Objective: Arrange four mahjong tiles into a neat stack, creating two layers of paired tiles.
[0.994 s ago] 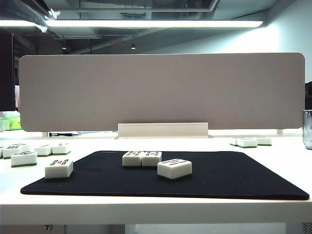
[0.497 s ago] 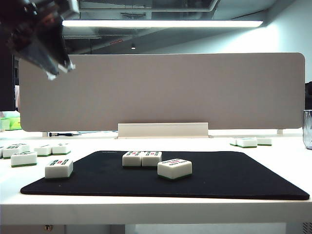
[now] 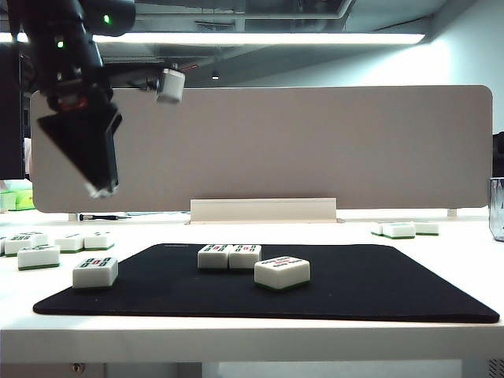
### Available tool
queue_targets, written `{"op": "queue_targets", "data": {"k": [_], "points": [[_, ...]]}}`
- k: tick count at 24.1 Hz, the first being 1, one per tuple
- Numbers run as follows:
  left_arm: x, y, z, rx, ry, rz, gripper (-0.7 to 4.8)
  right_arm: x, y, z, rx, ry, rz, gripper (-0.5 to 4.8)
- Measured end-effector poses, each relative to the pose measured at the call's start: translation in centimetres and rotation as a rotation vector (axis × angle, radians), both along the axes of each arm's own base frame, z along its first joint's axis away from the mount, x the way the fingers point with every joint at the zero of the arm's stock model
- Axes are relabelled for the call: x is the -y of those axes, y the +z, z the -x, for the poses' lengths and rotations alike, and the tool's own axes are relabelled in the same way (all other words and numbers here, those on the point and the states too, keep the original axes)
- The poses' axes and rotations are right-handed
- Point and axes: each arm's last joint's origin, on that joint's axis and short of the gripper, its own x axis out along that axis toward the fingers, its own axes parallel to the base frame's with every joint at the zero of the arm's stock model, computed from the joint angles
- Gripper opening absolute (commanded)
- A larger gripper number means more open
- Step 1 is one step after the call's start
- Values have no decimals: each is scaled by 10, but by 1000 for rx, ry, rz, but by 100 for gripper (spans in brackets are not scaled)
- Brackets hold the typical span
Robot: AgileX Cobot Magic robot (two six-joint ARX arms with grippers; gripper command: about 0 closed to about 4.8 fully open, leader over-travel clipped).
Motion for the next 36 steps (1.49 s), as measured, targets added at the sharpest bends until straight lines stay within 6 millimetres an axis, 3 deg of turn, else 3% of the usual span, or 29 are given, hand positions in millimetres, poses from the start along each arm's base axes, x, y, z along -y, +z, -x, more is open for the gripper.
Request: {"op": "queue_targets", "data": {"k": [16,23,29,33,36], "points": [[7,-56,-21,-162,-98,-98,403,0,-3,1,-38,0,2,-1],[10,-68,-24,-212,-107,-64,392,0,-3,1,-37,-10,5,-1],[12,-76,-25,-241,-110,-63,145,0,-3,0,-37,-16,7,-1],[13,-75,-25,-244,-93,-58,127,0,-3,0,-37,-16,7,-1],[35,-64,-18,-228,-108,-74,127,0,-3,0,-37,-16,7,-1]]}}
